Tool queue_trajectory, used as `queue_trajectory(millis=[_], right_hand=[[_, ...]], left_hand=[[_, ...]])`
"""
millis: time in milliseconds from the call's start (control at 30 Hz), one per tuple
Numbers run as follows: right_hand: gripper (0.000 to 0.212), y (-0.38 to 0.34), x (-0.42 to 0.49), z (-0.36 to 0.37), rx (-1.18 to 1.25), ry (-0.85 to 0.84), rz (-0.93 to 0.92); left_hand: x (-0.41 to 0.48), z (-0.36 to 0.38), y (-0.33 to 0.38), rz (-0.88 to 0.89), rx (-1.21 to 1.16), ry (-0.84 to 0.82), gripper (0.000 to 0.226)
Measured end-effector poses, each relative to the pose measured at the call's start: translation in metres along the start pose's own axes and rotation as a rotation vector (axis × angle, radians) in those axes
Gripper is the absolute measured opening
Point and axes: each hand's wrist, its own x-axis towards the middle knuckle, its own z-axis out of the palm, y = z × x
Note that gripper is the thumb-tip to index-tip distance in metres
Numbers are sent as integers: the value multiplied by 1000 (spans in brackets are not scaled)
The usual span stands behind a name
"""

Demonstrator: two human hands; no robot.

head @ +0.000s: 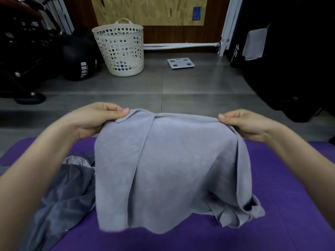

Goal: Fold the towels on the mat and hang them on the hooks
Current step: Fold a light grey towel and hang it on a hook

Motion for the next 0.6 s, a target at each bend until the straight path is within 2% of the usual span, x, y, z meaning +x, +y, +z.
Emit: queue_trajectory(millis=[67,133,267,333,467,533,600], right_hand=[[32,21,33,17,-133,107,55],[27,46,67,38,-254,184,83],[7,83,109,63,-244,255,81],[8,96,107,60,-233,319,77],[8,145,62,36,-270,345,182],[4,178,31,22,-310,354,249],[3,210,4,11,-378,368,289]], left_hand=[[25,-4,-32,-97,218,182,27],[57,-8,-71,-111,430,316,24],[102,-20,-142,-163,747,532,18],[111,-13,-163,-152,863,591,18],[120,33,-189,77,881,469,19],[122,64,-197,247,854,304,20],[124,101,-202,340,805,116,28]])
